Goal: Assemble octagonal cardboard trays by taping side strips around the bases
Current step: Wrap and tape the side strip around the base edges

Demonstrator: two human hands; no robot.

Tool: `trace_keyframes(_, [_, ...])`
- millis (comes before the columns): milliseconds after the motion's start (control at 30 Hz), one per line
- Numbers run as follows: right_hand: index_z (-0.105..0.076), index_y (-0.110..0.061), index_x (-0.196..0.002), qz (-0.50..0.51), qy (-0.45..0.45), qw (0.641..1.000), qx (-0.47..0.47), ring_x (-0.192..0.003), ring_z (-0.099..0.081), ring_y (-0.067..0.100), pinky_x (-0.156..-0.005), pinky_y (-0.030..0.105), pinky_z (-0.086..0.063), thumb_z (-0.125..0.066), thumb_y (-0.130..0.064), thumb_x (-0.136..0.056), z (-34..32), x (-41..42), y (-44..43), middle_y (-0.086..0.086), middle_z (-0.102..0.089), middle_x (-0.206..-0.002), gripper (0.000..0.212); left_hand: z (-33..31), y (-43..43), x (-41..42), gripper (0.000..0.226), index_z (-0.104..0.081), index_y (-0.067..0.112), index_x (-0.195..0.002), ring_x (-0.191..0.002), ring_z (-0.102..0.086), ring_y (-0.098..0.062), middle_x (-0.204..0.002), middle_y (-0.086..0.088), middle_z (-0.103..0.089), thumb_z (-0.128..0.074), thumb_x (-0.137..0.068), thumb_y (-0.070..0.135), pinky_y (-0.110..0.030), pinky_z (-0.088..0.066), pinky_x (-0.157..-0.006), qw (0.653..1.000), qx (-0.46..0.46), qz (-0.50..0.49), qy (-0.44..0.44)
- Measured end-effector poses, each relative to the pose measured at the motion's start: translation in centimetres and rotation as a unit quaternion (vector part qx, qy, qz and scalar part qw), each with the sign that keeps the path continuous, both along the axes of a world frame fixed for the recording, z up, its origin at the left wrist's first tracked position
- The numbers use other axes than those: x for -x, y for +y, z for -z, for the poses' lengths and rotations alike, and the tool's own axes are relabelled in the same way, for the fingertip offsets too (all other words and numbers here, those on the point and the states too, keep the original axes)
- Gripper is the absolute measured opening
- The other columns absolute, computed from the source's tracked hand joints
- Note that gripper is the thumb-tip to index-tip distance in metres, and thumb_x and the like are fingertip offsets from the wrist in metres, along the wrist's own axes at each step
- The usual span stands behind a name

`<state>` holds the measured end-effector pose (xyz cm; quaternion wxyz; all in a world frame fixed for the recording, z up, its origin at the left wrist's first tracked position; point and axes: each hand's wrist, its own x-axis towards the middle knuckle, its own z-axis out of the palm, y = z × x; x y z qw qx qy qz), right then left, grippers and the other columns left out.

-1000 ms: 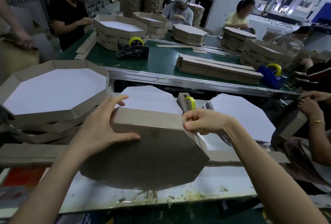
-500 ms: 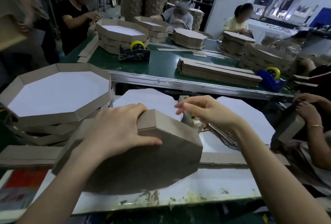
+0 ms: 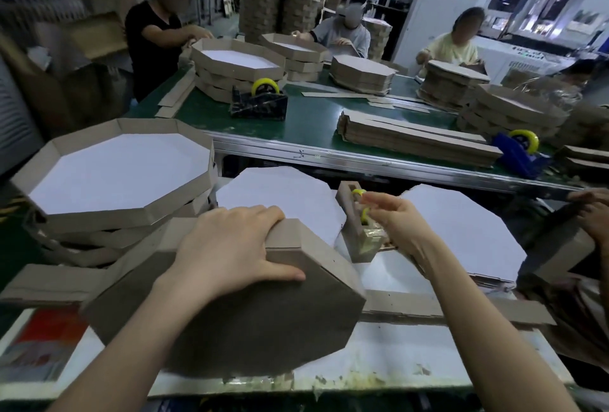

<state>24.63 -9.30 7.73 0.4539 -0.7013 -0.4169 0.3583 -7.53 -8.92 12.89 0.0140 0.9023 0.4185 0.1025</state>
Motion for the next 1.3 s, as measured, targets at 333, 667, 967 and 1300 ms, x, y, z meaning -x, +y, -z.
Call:
trace_keyframes(333, [-0.065,0.012,-0.099,0.164,-0.149,0.953,0.205,-0.061,-0.052,0.024,-0.046,0.028,-0.044,-0.056,-0.004,-0.095,10.1,-7.4,2.6,0.017,-0.059,-0.086,0.019,-0.2,2.0,-1.5,0.087,-0.044,0.045,-0.114,-0.089,-0.056,-0.008,-0.106,0.021,-0.06,-0.025,-0.05,0.101,-0.026,-0.029,-0.056,0.999,0.016,-0.046,0.014])
trace_keyframes(667, [-0.069,0.011,-0.091,0.132,-0.139,0.955,0.226,-0.092,-0.068,0.038,-0.081,0.048,-0.059,-0.077,0.015,-0.066,11.1,-8.7,4.4,0.025,-0.068,-0.095,0.027,0.0,2.9,-3.0,0.084,-0.044,0.044,-0.111,-0.088,-0.057,-0.009,-0.103,0.02,-0.06,-0.025,-0.052,0.1,-0.029,-0.032,-0.059,0.998,0.014,-0.05,0.029])
trace_keyframes(967, [-0.061,0.0,-0.078,0.091,-0.136,0.97,0.178,-0.047,-0.059,0.022,-0.042,0.025,-0.045,-0.049,-0.023,-0.104,10.3,-8.3,4.4,0.018,-0.062,-0.065,0.037,-0.1,3.0,-3.4,0.082,-0.045,0.045,-0.109,-0.077,-0.047,-0.006,-0.098,0.022,-0.059,-0.025,-0.052,0.101,-0.023,-0.028,-0.052,0.998,0.004,-0.043,0.034])
trace_keyframes(1300, [-0.047,-0.011,-0.059,-0.005,-0.22,0.954,0.202,-0.053,-0.058,0.018,-0.059,0.035,-0.055,-0.079,-0.009,-0.081,10.9,-5.2,5.2,0.007,-0.058,-0.058,0.039,0.1,2.9,-2.9,0.081,-0.046,0.042,-0.108,-0.09,-0.059,-0.01,-0.102,0.018,-0.061,-0.027,-0.054,0.099,-0.031,-0.032,-0.058,0.998,-0.001,-0.048,0.03])
